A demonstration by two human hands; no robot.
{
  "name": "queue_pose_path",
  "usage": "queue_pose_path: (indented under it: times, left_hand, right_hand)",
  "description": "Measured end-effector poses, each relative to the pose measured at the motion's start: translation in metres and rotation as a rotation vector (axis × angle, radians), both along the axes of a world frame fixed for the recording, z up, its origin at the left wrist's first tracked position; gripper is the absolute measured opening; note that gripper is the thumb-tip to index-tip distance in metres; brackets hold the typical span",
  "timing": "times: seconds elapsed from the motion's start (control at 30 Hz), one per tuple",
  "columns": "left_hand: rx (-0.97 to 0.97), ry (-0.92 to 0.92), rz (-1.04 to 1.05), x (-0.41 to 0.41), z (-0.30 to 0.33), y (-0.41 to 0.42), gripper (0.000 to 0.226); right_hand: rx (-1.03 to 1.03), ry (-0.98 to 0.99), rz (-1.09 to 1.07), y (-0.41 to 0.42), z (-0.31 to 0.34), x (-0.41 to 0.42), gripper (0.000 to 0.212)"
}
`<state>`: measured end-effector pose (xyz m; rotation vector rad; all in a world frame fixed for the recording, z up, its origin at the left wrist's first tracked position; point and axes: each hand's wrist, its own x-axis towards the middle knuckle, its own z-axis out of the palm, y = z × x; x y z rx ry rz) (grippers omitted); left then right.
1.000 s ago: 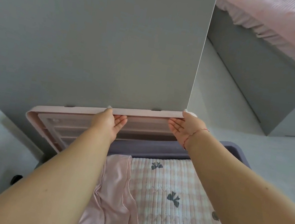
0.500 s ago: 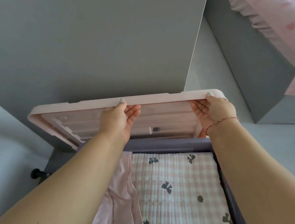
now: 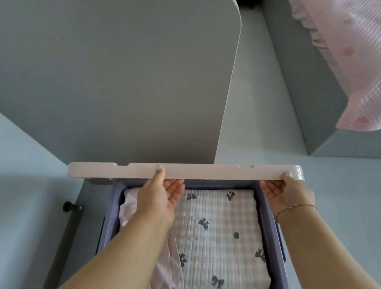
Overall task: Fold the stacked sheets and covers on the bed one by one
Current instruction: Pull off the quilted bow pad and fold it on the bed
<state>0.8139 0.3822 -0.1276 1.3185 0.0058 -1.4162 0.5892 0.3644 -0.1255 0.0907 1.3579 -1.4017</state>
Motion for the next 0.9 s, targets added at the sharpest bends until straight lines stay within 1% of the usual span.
queue_pose_path:
  times: [0.07, 0.17, 0.33, 0.47, 0.53, 0.63, 0.77, 0.8, 0.87, 0.9]
  left_hand:
    - [0.022, -0.065, 0.0, 0.001, 0.003, 0.008, 0.027]
    - [-0.013, -0.111, -0.015, -0.006, 0.015, 0.021, 0.026]
    - [0.004, -0.082, -0.031, -0.018, 0.029, 0.055, 0.023]
    - [0.103, -0.036, -0.038, -0.019, 0.025, 0.097, 0.024]
    - [0.157, -0.018, -0.042, -0.019, 0.021, 0.115, 0.034]
    - [0.233, -0.038, -0.039, -0.019, 0.015, 0.124, 0.045]
    - [0.327, -0.058, -0.069, -0.015, 0.001, 0.125, 0.048]
    - [0.359, -0.049, -0.09, -0.013, -0.004, 0.128, 0.047]
    - [0.418, -0.008, -0.144, -0.01, -0.014, 0.138, 0.049]
    - [0.447, 0.014, -0.165, -0.008, -0.019, 0.143, 0.051]
  right_hand:
    - [0.024, 0.007, -0.004, 0.006, 0.005, 0.0, 0.018]
    - [0.02, 0.031, -0.029, 0.012, 0.018, -0.004, 0.019]
    - [0.06, 0.076, -0.072, 0.042, 0.031, -0.015, 0.034]
    - [0.16, 0.098, -0.073, 0.075, 0.029, -0.013, 0.038]
    - [0.224, 0.124, -0.074, 0.092, 0.024, -0.012, 0.038]
    - [0.321, 0.159, -0.048, 0.108, 0.016, -0.007, 0.03]
    - [0.416, 0.27, 0.049, 0.113, 0.001, 0.004, 0.029]
    - [0.463, 0.3, 0.058, 0.115, -0.006, 0.007, 0.034]
    - [0.597, 0.376, 0.082, 0.12, -0.021, 0.01, 0.058]
    - [0.695, 0.456, 0.132, 0.125, -0.029, 0.011, 0.071]
